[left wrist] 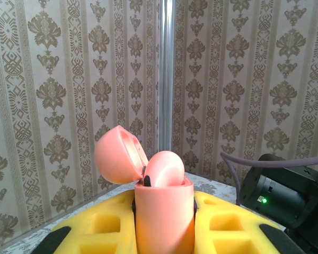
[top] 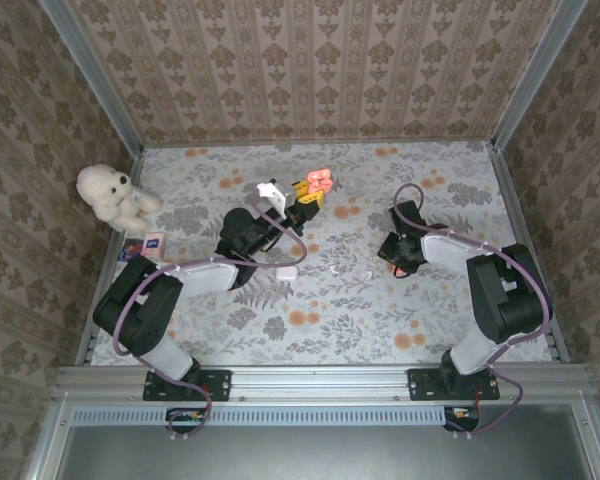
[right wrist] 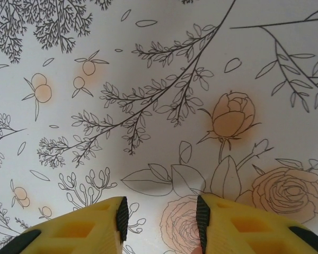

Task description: Insert wireless bluetooth earbuds into charging case

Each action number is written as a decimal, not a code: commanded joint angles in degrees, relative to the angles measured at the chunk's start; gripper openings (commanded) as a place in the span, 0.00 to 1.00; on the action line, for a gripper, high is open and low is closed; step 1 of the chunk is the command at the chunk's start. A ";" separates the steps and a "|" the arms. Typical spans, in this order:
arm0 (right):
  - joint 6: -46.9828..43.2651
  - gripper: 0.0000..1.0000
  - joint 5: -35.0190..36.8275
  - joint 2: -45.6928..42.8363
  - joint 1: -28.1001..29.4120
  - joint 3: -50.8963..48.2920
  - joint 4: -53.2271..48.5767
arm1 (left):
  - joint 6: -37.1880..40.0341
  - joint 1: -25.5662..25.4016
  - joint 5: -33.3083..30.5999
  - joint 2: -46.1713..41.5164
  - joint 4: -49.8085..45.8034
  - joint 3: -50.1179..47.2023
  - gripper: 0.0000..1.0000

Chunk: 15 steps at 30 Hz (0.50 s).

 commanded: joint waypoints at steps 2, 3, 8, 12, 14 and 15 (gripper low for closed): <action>2.42 0.41 -2.38 -2.86 0.34 -4.35 -0.95 | -0.24 -0.43 0.41 -2.08 1.13 0.12 0.00; 3.16 0.41 -3.15 -3.94 0.29 -5.57 -0.63 | -0.23 -0.49 0.40 -2.07 1.13 0.07 0.00; 7.63 0.40 -7.71 -12.51 1.66 -13.07 2.70 | -0.23 -0.50 0.23 -1.76 1.30 -0.01 0.00; 9.91 0.40 -7.30 -21.57 2.26 -16.73 -0.56 | -0.40 -0.52 0.23 -1.31 1.51 0.29 0.00; 10.91 0.40 -6.31 -26.66 2.26 -18.20 -2.86 | -0.41 -0.66 0.32 -1.09 1.48 0.48 0.00; 11.49 0.40 -5.68 -29.24 2.22 -18.98 -4.02 | -0.48 -0.65 0.25 -1.07 1.48 0.60 0.00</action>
